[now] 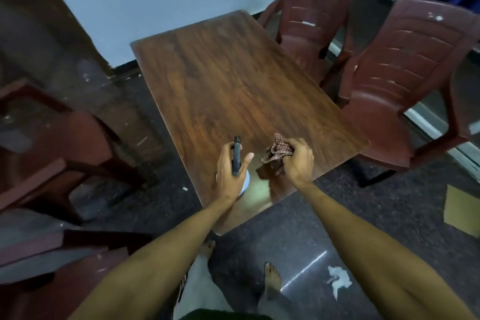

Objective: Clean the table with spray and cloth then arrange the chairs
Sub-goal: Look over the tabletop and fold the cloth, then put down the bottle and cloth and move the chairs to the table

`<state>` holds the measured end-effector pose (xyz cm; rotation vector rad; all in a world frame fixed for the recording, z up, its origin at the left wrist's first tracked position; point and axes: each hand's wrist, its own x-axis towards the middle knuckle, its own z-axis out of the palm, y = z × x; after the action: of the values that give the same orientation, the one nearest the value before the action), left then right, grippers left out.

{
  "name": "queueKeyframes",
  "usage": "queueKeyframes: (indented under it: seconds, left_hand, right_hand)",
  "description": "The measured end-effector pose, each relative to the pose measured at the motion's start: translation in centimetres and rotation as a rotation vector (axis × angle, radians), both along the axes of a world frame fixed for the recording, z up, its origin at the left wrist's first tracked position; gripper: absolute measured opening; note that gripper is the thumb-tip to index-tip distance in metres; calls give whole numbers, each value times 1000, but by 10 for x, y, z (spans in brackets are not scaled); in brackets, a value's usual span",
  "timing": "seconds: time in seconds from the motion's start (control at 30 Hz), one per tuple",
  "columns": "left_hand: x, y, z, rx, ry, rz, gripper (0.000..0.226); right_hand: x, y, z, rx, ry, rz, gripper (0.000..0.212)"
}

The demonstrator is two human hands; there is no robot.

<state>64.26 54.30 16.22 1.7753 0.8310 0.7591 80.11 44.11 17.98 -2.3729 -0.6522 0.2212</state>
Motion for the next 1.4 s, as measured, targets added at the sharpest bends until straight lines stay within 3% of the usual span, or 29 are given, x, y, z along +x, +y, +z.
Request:
queueKeyframes:
  seconds: [0.27, 0.37, 0.53, 0.7, 0.8, 0.93, 1.07, 1.13, 1.27, 1.4]
  left_hand:
    - [55, -33, 1, -15, 11, 147, 41]
    - [63, -36, -1, -19, 2, 188, 44]
    - [55, -35, -8, -2, 39, 164, 59]
    - [47, -39, 0, -58, 73, 96, 78]
    - [32, -41, 2, -101, 119, 67, 90]
    - [-17, -42, 7, -144, 237, 3, 102]
    - [-90, -53, 16, -173, 369, 34, 85]
    - [-138, -63, 21, -159, 421, 113, 65]
    - [-225, -82, 23, -129, 431, 239, 39]
    - [-320, -103, 22, -98, 471, 374, 40]
  right_hand:
    - [60, -15, -18, -1, -8, 131, 61]
    - [65, -18, -35, 6, 80, 282, 63]
    - [64, -23, -58, -256, 113, 591, 83]
    - [68, -22, -53, -383, 139, 633, 92]
    - [63, -26, -42, -274, 121, 589, 77]
    - [28, -42, -5, 74, 5, 409, 53]
    - [-39, -57, 40, 387, -196, 193, 40]
    - [-87, -58, 51, 479, -222, 234, 30]
    - [-171, -41, 42, 408, -76, 577, 22]
    - [-260, -20, 32, 126, 53, 988, 37]
